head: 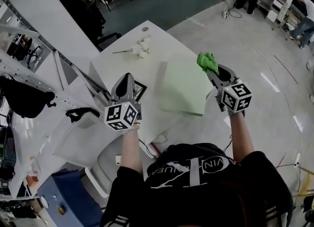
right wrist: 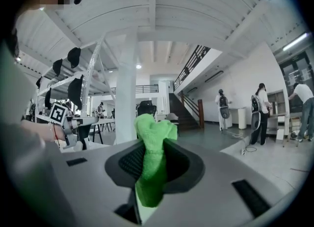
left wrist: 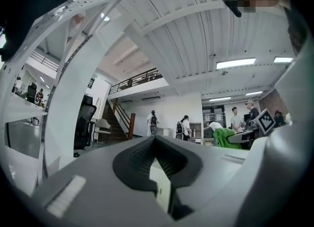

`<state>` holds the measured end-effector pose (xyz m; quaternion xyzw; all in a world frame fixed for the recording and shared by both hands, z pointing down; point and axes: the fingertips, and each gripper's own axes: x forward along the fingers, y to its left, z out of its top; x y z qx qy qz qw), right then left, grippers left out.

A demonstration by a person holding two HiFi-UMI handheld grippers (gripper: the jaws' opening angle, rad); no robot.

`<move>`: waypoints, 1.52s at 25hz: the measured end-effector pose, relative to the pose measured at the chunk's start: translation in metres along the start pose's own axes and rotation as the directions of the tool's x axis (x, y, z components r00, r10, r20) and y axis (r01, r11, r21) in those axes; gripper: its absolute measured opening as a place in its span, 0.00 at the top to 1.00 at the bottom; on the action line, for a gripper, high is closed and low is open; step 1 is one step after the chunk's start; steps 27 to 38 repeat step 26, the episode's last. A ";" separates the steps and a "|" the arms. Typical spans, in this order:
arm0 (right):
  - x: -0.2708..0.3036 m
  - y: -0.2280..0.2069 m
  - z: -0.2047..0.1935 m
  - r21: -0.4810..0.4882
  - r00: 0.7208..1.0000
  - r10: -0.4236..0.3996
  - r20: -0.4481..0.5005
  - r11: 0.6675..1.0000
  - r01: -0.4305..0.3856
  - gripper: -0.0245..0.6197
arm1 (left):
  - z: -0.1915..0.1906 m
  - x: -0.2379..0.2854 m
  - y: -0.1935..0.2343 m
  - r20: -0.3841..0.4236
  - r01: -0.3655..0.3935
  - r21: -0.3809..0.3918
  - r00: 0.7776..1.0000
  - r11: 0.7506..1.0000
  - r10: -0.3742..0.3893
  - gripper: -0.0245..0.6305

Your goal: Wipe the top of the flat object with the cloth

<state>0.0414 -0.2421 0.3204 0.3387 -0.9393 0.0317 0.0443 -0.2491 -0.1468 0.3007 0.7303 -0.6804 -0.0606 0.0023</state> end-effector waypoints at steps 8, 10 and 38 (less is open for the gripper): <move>0.000 0.000 0.019 0.003 0.998 0.009 0.066 1.000 -0.009 0.84 | 0.014 0.002 -0.005 0.031 -0.003 0.077 1.000 0.997 0.001 0.95; -0.001 0.001 0.022 -0.003 0.997 0.015 0.076 1.000 -0.015 0.84 | 0.015 0.001 -0.007 0.035 -0.005 0.097 0.999 0.995 0.002 0.95; -0.003 0.002 0.019 -0.034 0.995 0.049 0.089 0.998 -0.046 0.84 | 0.007 0.003 -0.012 0.037 -0.033 0.099 0.999 0.995 0.030 0.95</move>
